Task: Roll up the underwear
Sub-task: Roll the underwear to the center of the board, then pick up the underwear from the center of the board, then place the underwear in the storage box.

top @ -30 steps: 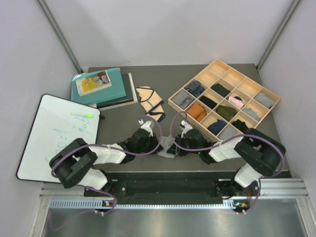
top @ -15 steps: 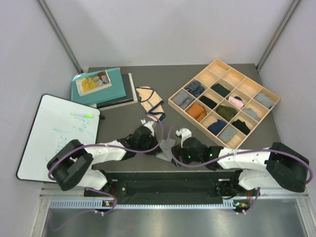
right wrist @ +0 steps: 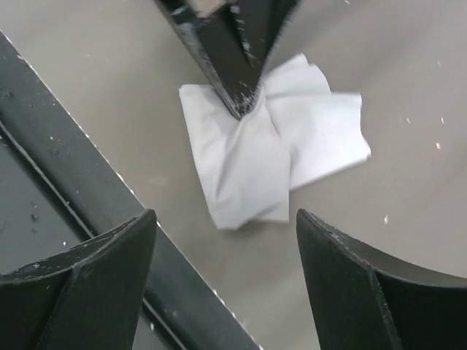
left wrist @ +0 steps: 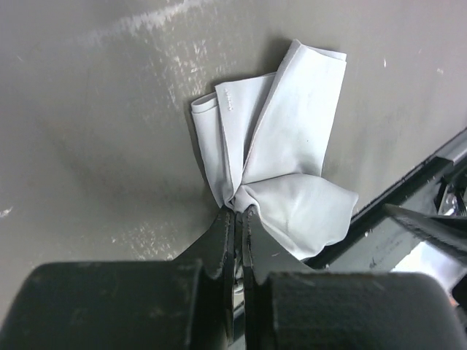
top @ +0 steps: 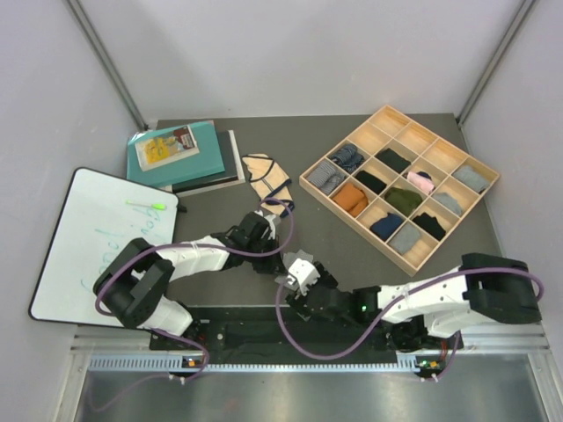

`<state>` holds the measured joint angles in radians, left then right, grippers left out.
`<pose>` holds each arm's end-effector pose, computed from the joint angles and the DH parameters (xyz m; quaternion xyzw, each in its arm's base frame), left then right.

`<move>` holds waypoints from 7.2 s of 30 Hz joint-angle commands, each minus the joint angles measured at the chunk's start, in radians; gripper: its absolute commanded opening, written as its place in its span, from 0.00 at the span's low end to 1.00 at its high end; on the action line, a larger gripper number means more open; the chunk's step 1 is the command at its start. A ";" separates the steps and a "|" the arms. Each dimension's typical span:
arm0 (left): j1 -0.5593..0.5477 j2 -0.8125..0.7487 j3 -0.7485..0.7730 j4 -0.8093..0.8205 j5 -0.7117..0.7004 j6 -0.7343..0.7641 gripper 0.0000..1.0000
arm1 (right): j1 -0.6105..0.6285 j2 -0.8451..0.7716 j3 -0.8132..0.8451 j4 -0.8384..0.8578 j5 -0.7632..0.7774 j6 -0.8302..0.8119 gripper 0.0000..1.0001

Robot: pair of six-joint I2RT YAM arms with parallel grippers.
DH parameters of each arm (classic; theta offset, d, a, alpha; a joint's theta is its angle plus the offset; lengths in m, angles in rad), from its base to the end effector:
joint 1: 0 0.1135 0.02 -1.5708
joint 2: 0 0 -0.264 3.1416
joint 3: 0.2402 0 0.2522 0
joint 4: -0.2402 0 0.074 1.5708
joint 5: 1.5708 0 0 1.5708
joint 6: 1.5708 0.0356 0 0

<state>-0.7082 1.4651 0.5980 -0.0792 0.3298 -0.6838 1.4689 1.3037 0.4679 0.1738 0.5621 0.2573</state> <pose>0.1895 -0.1775 0.1407 0.0619 0.9380 -0.3142 0.1324 0.0434 0.2380 0.1626 -0.3915 0.7790 0.1584 0.4635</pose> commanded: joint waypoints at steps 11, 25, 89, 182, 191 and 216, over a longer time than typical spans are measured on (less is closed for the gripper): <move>0.029 0.029 0.003 -0.097 0.100 0.024 0.00 | 0.044 0.201 0.104 0.161 0.105 -0.176 0.66; 0.033 0.032 0.013 -0.102 0.120 0.027 0.00 | 0.041 0.318 0.135 0.184 0.045 -0.202 0.50; 0.046 -0.236 -0.337 0.590 0.077 0.081 0.47 | -0.723 0.511 0.252 0.021 -1.246 0.155 0.00; 0.018 -0.018 -0.149 0.299 -0.071 0.032 0.00 | -0.691 0.440 0.227 -0.171 -1.114 -0.116 0.32; 0.033 -0.156 -0.063 0.118 -0.176 0.044 0.44 | -0.691 0.379 0.238 -0.249 -1.019 -0.044 0.00; 0.309 -0.419 0.381 -0.372 -0.320 0.388 0.99 | -1.381 0.109 0.823 -0.751 -0.857 -0.115 0.00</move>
<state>-0.4244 1.0138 0.8955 -0.4210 0.0380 -0.4458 0.2356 1.3392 1.1347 -0.5285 -0.3084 0.1650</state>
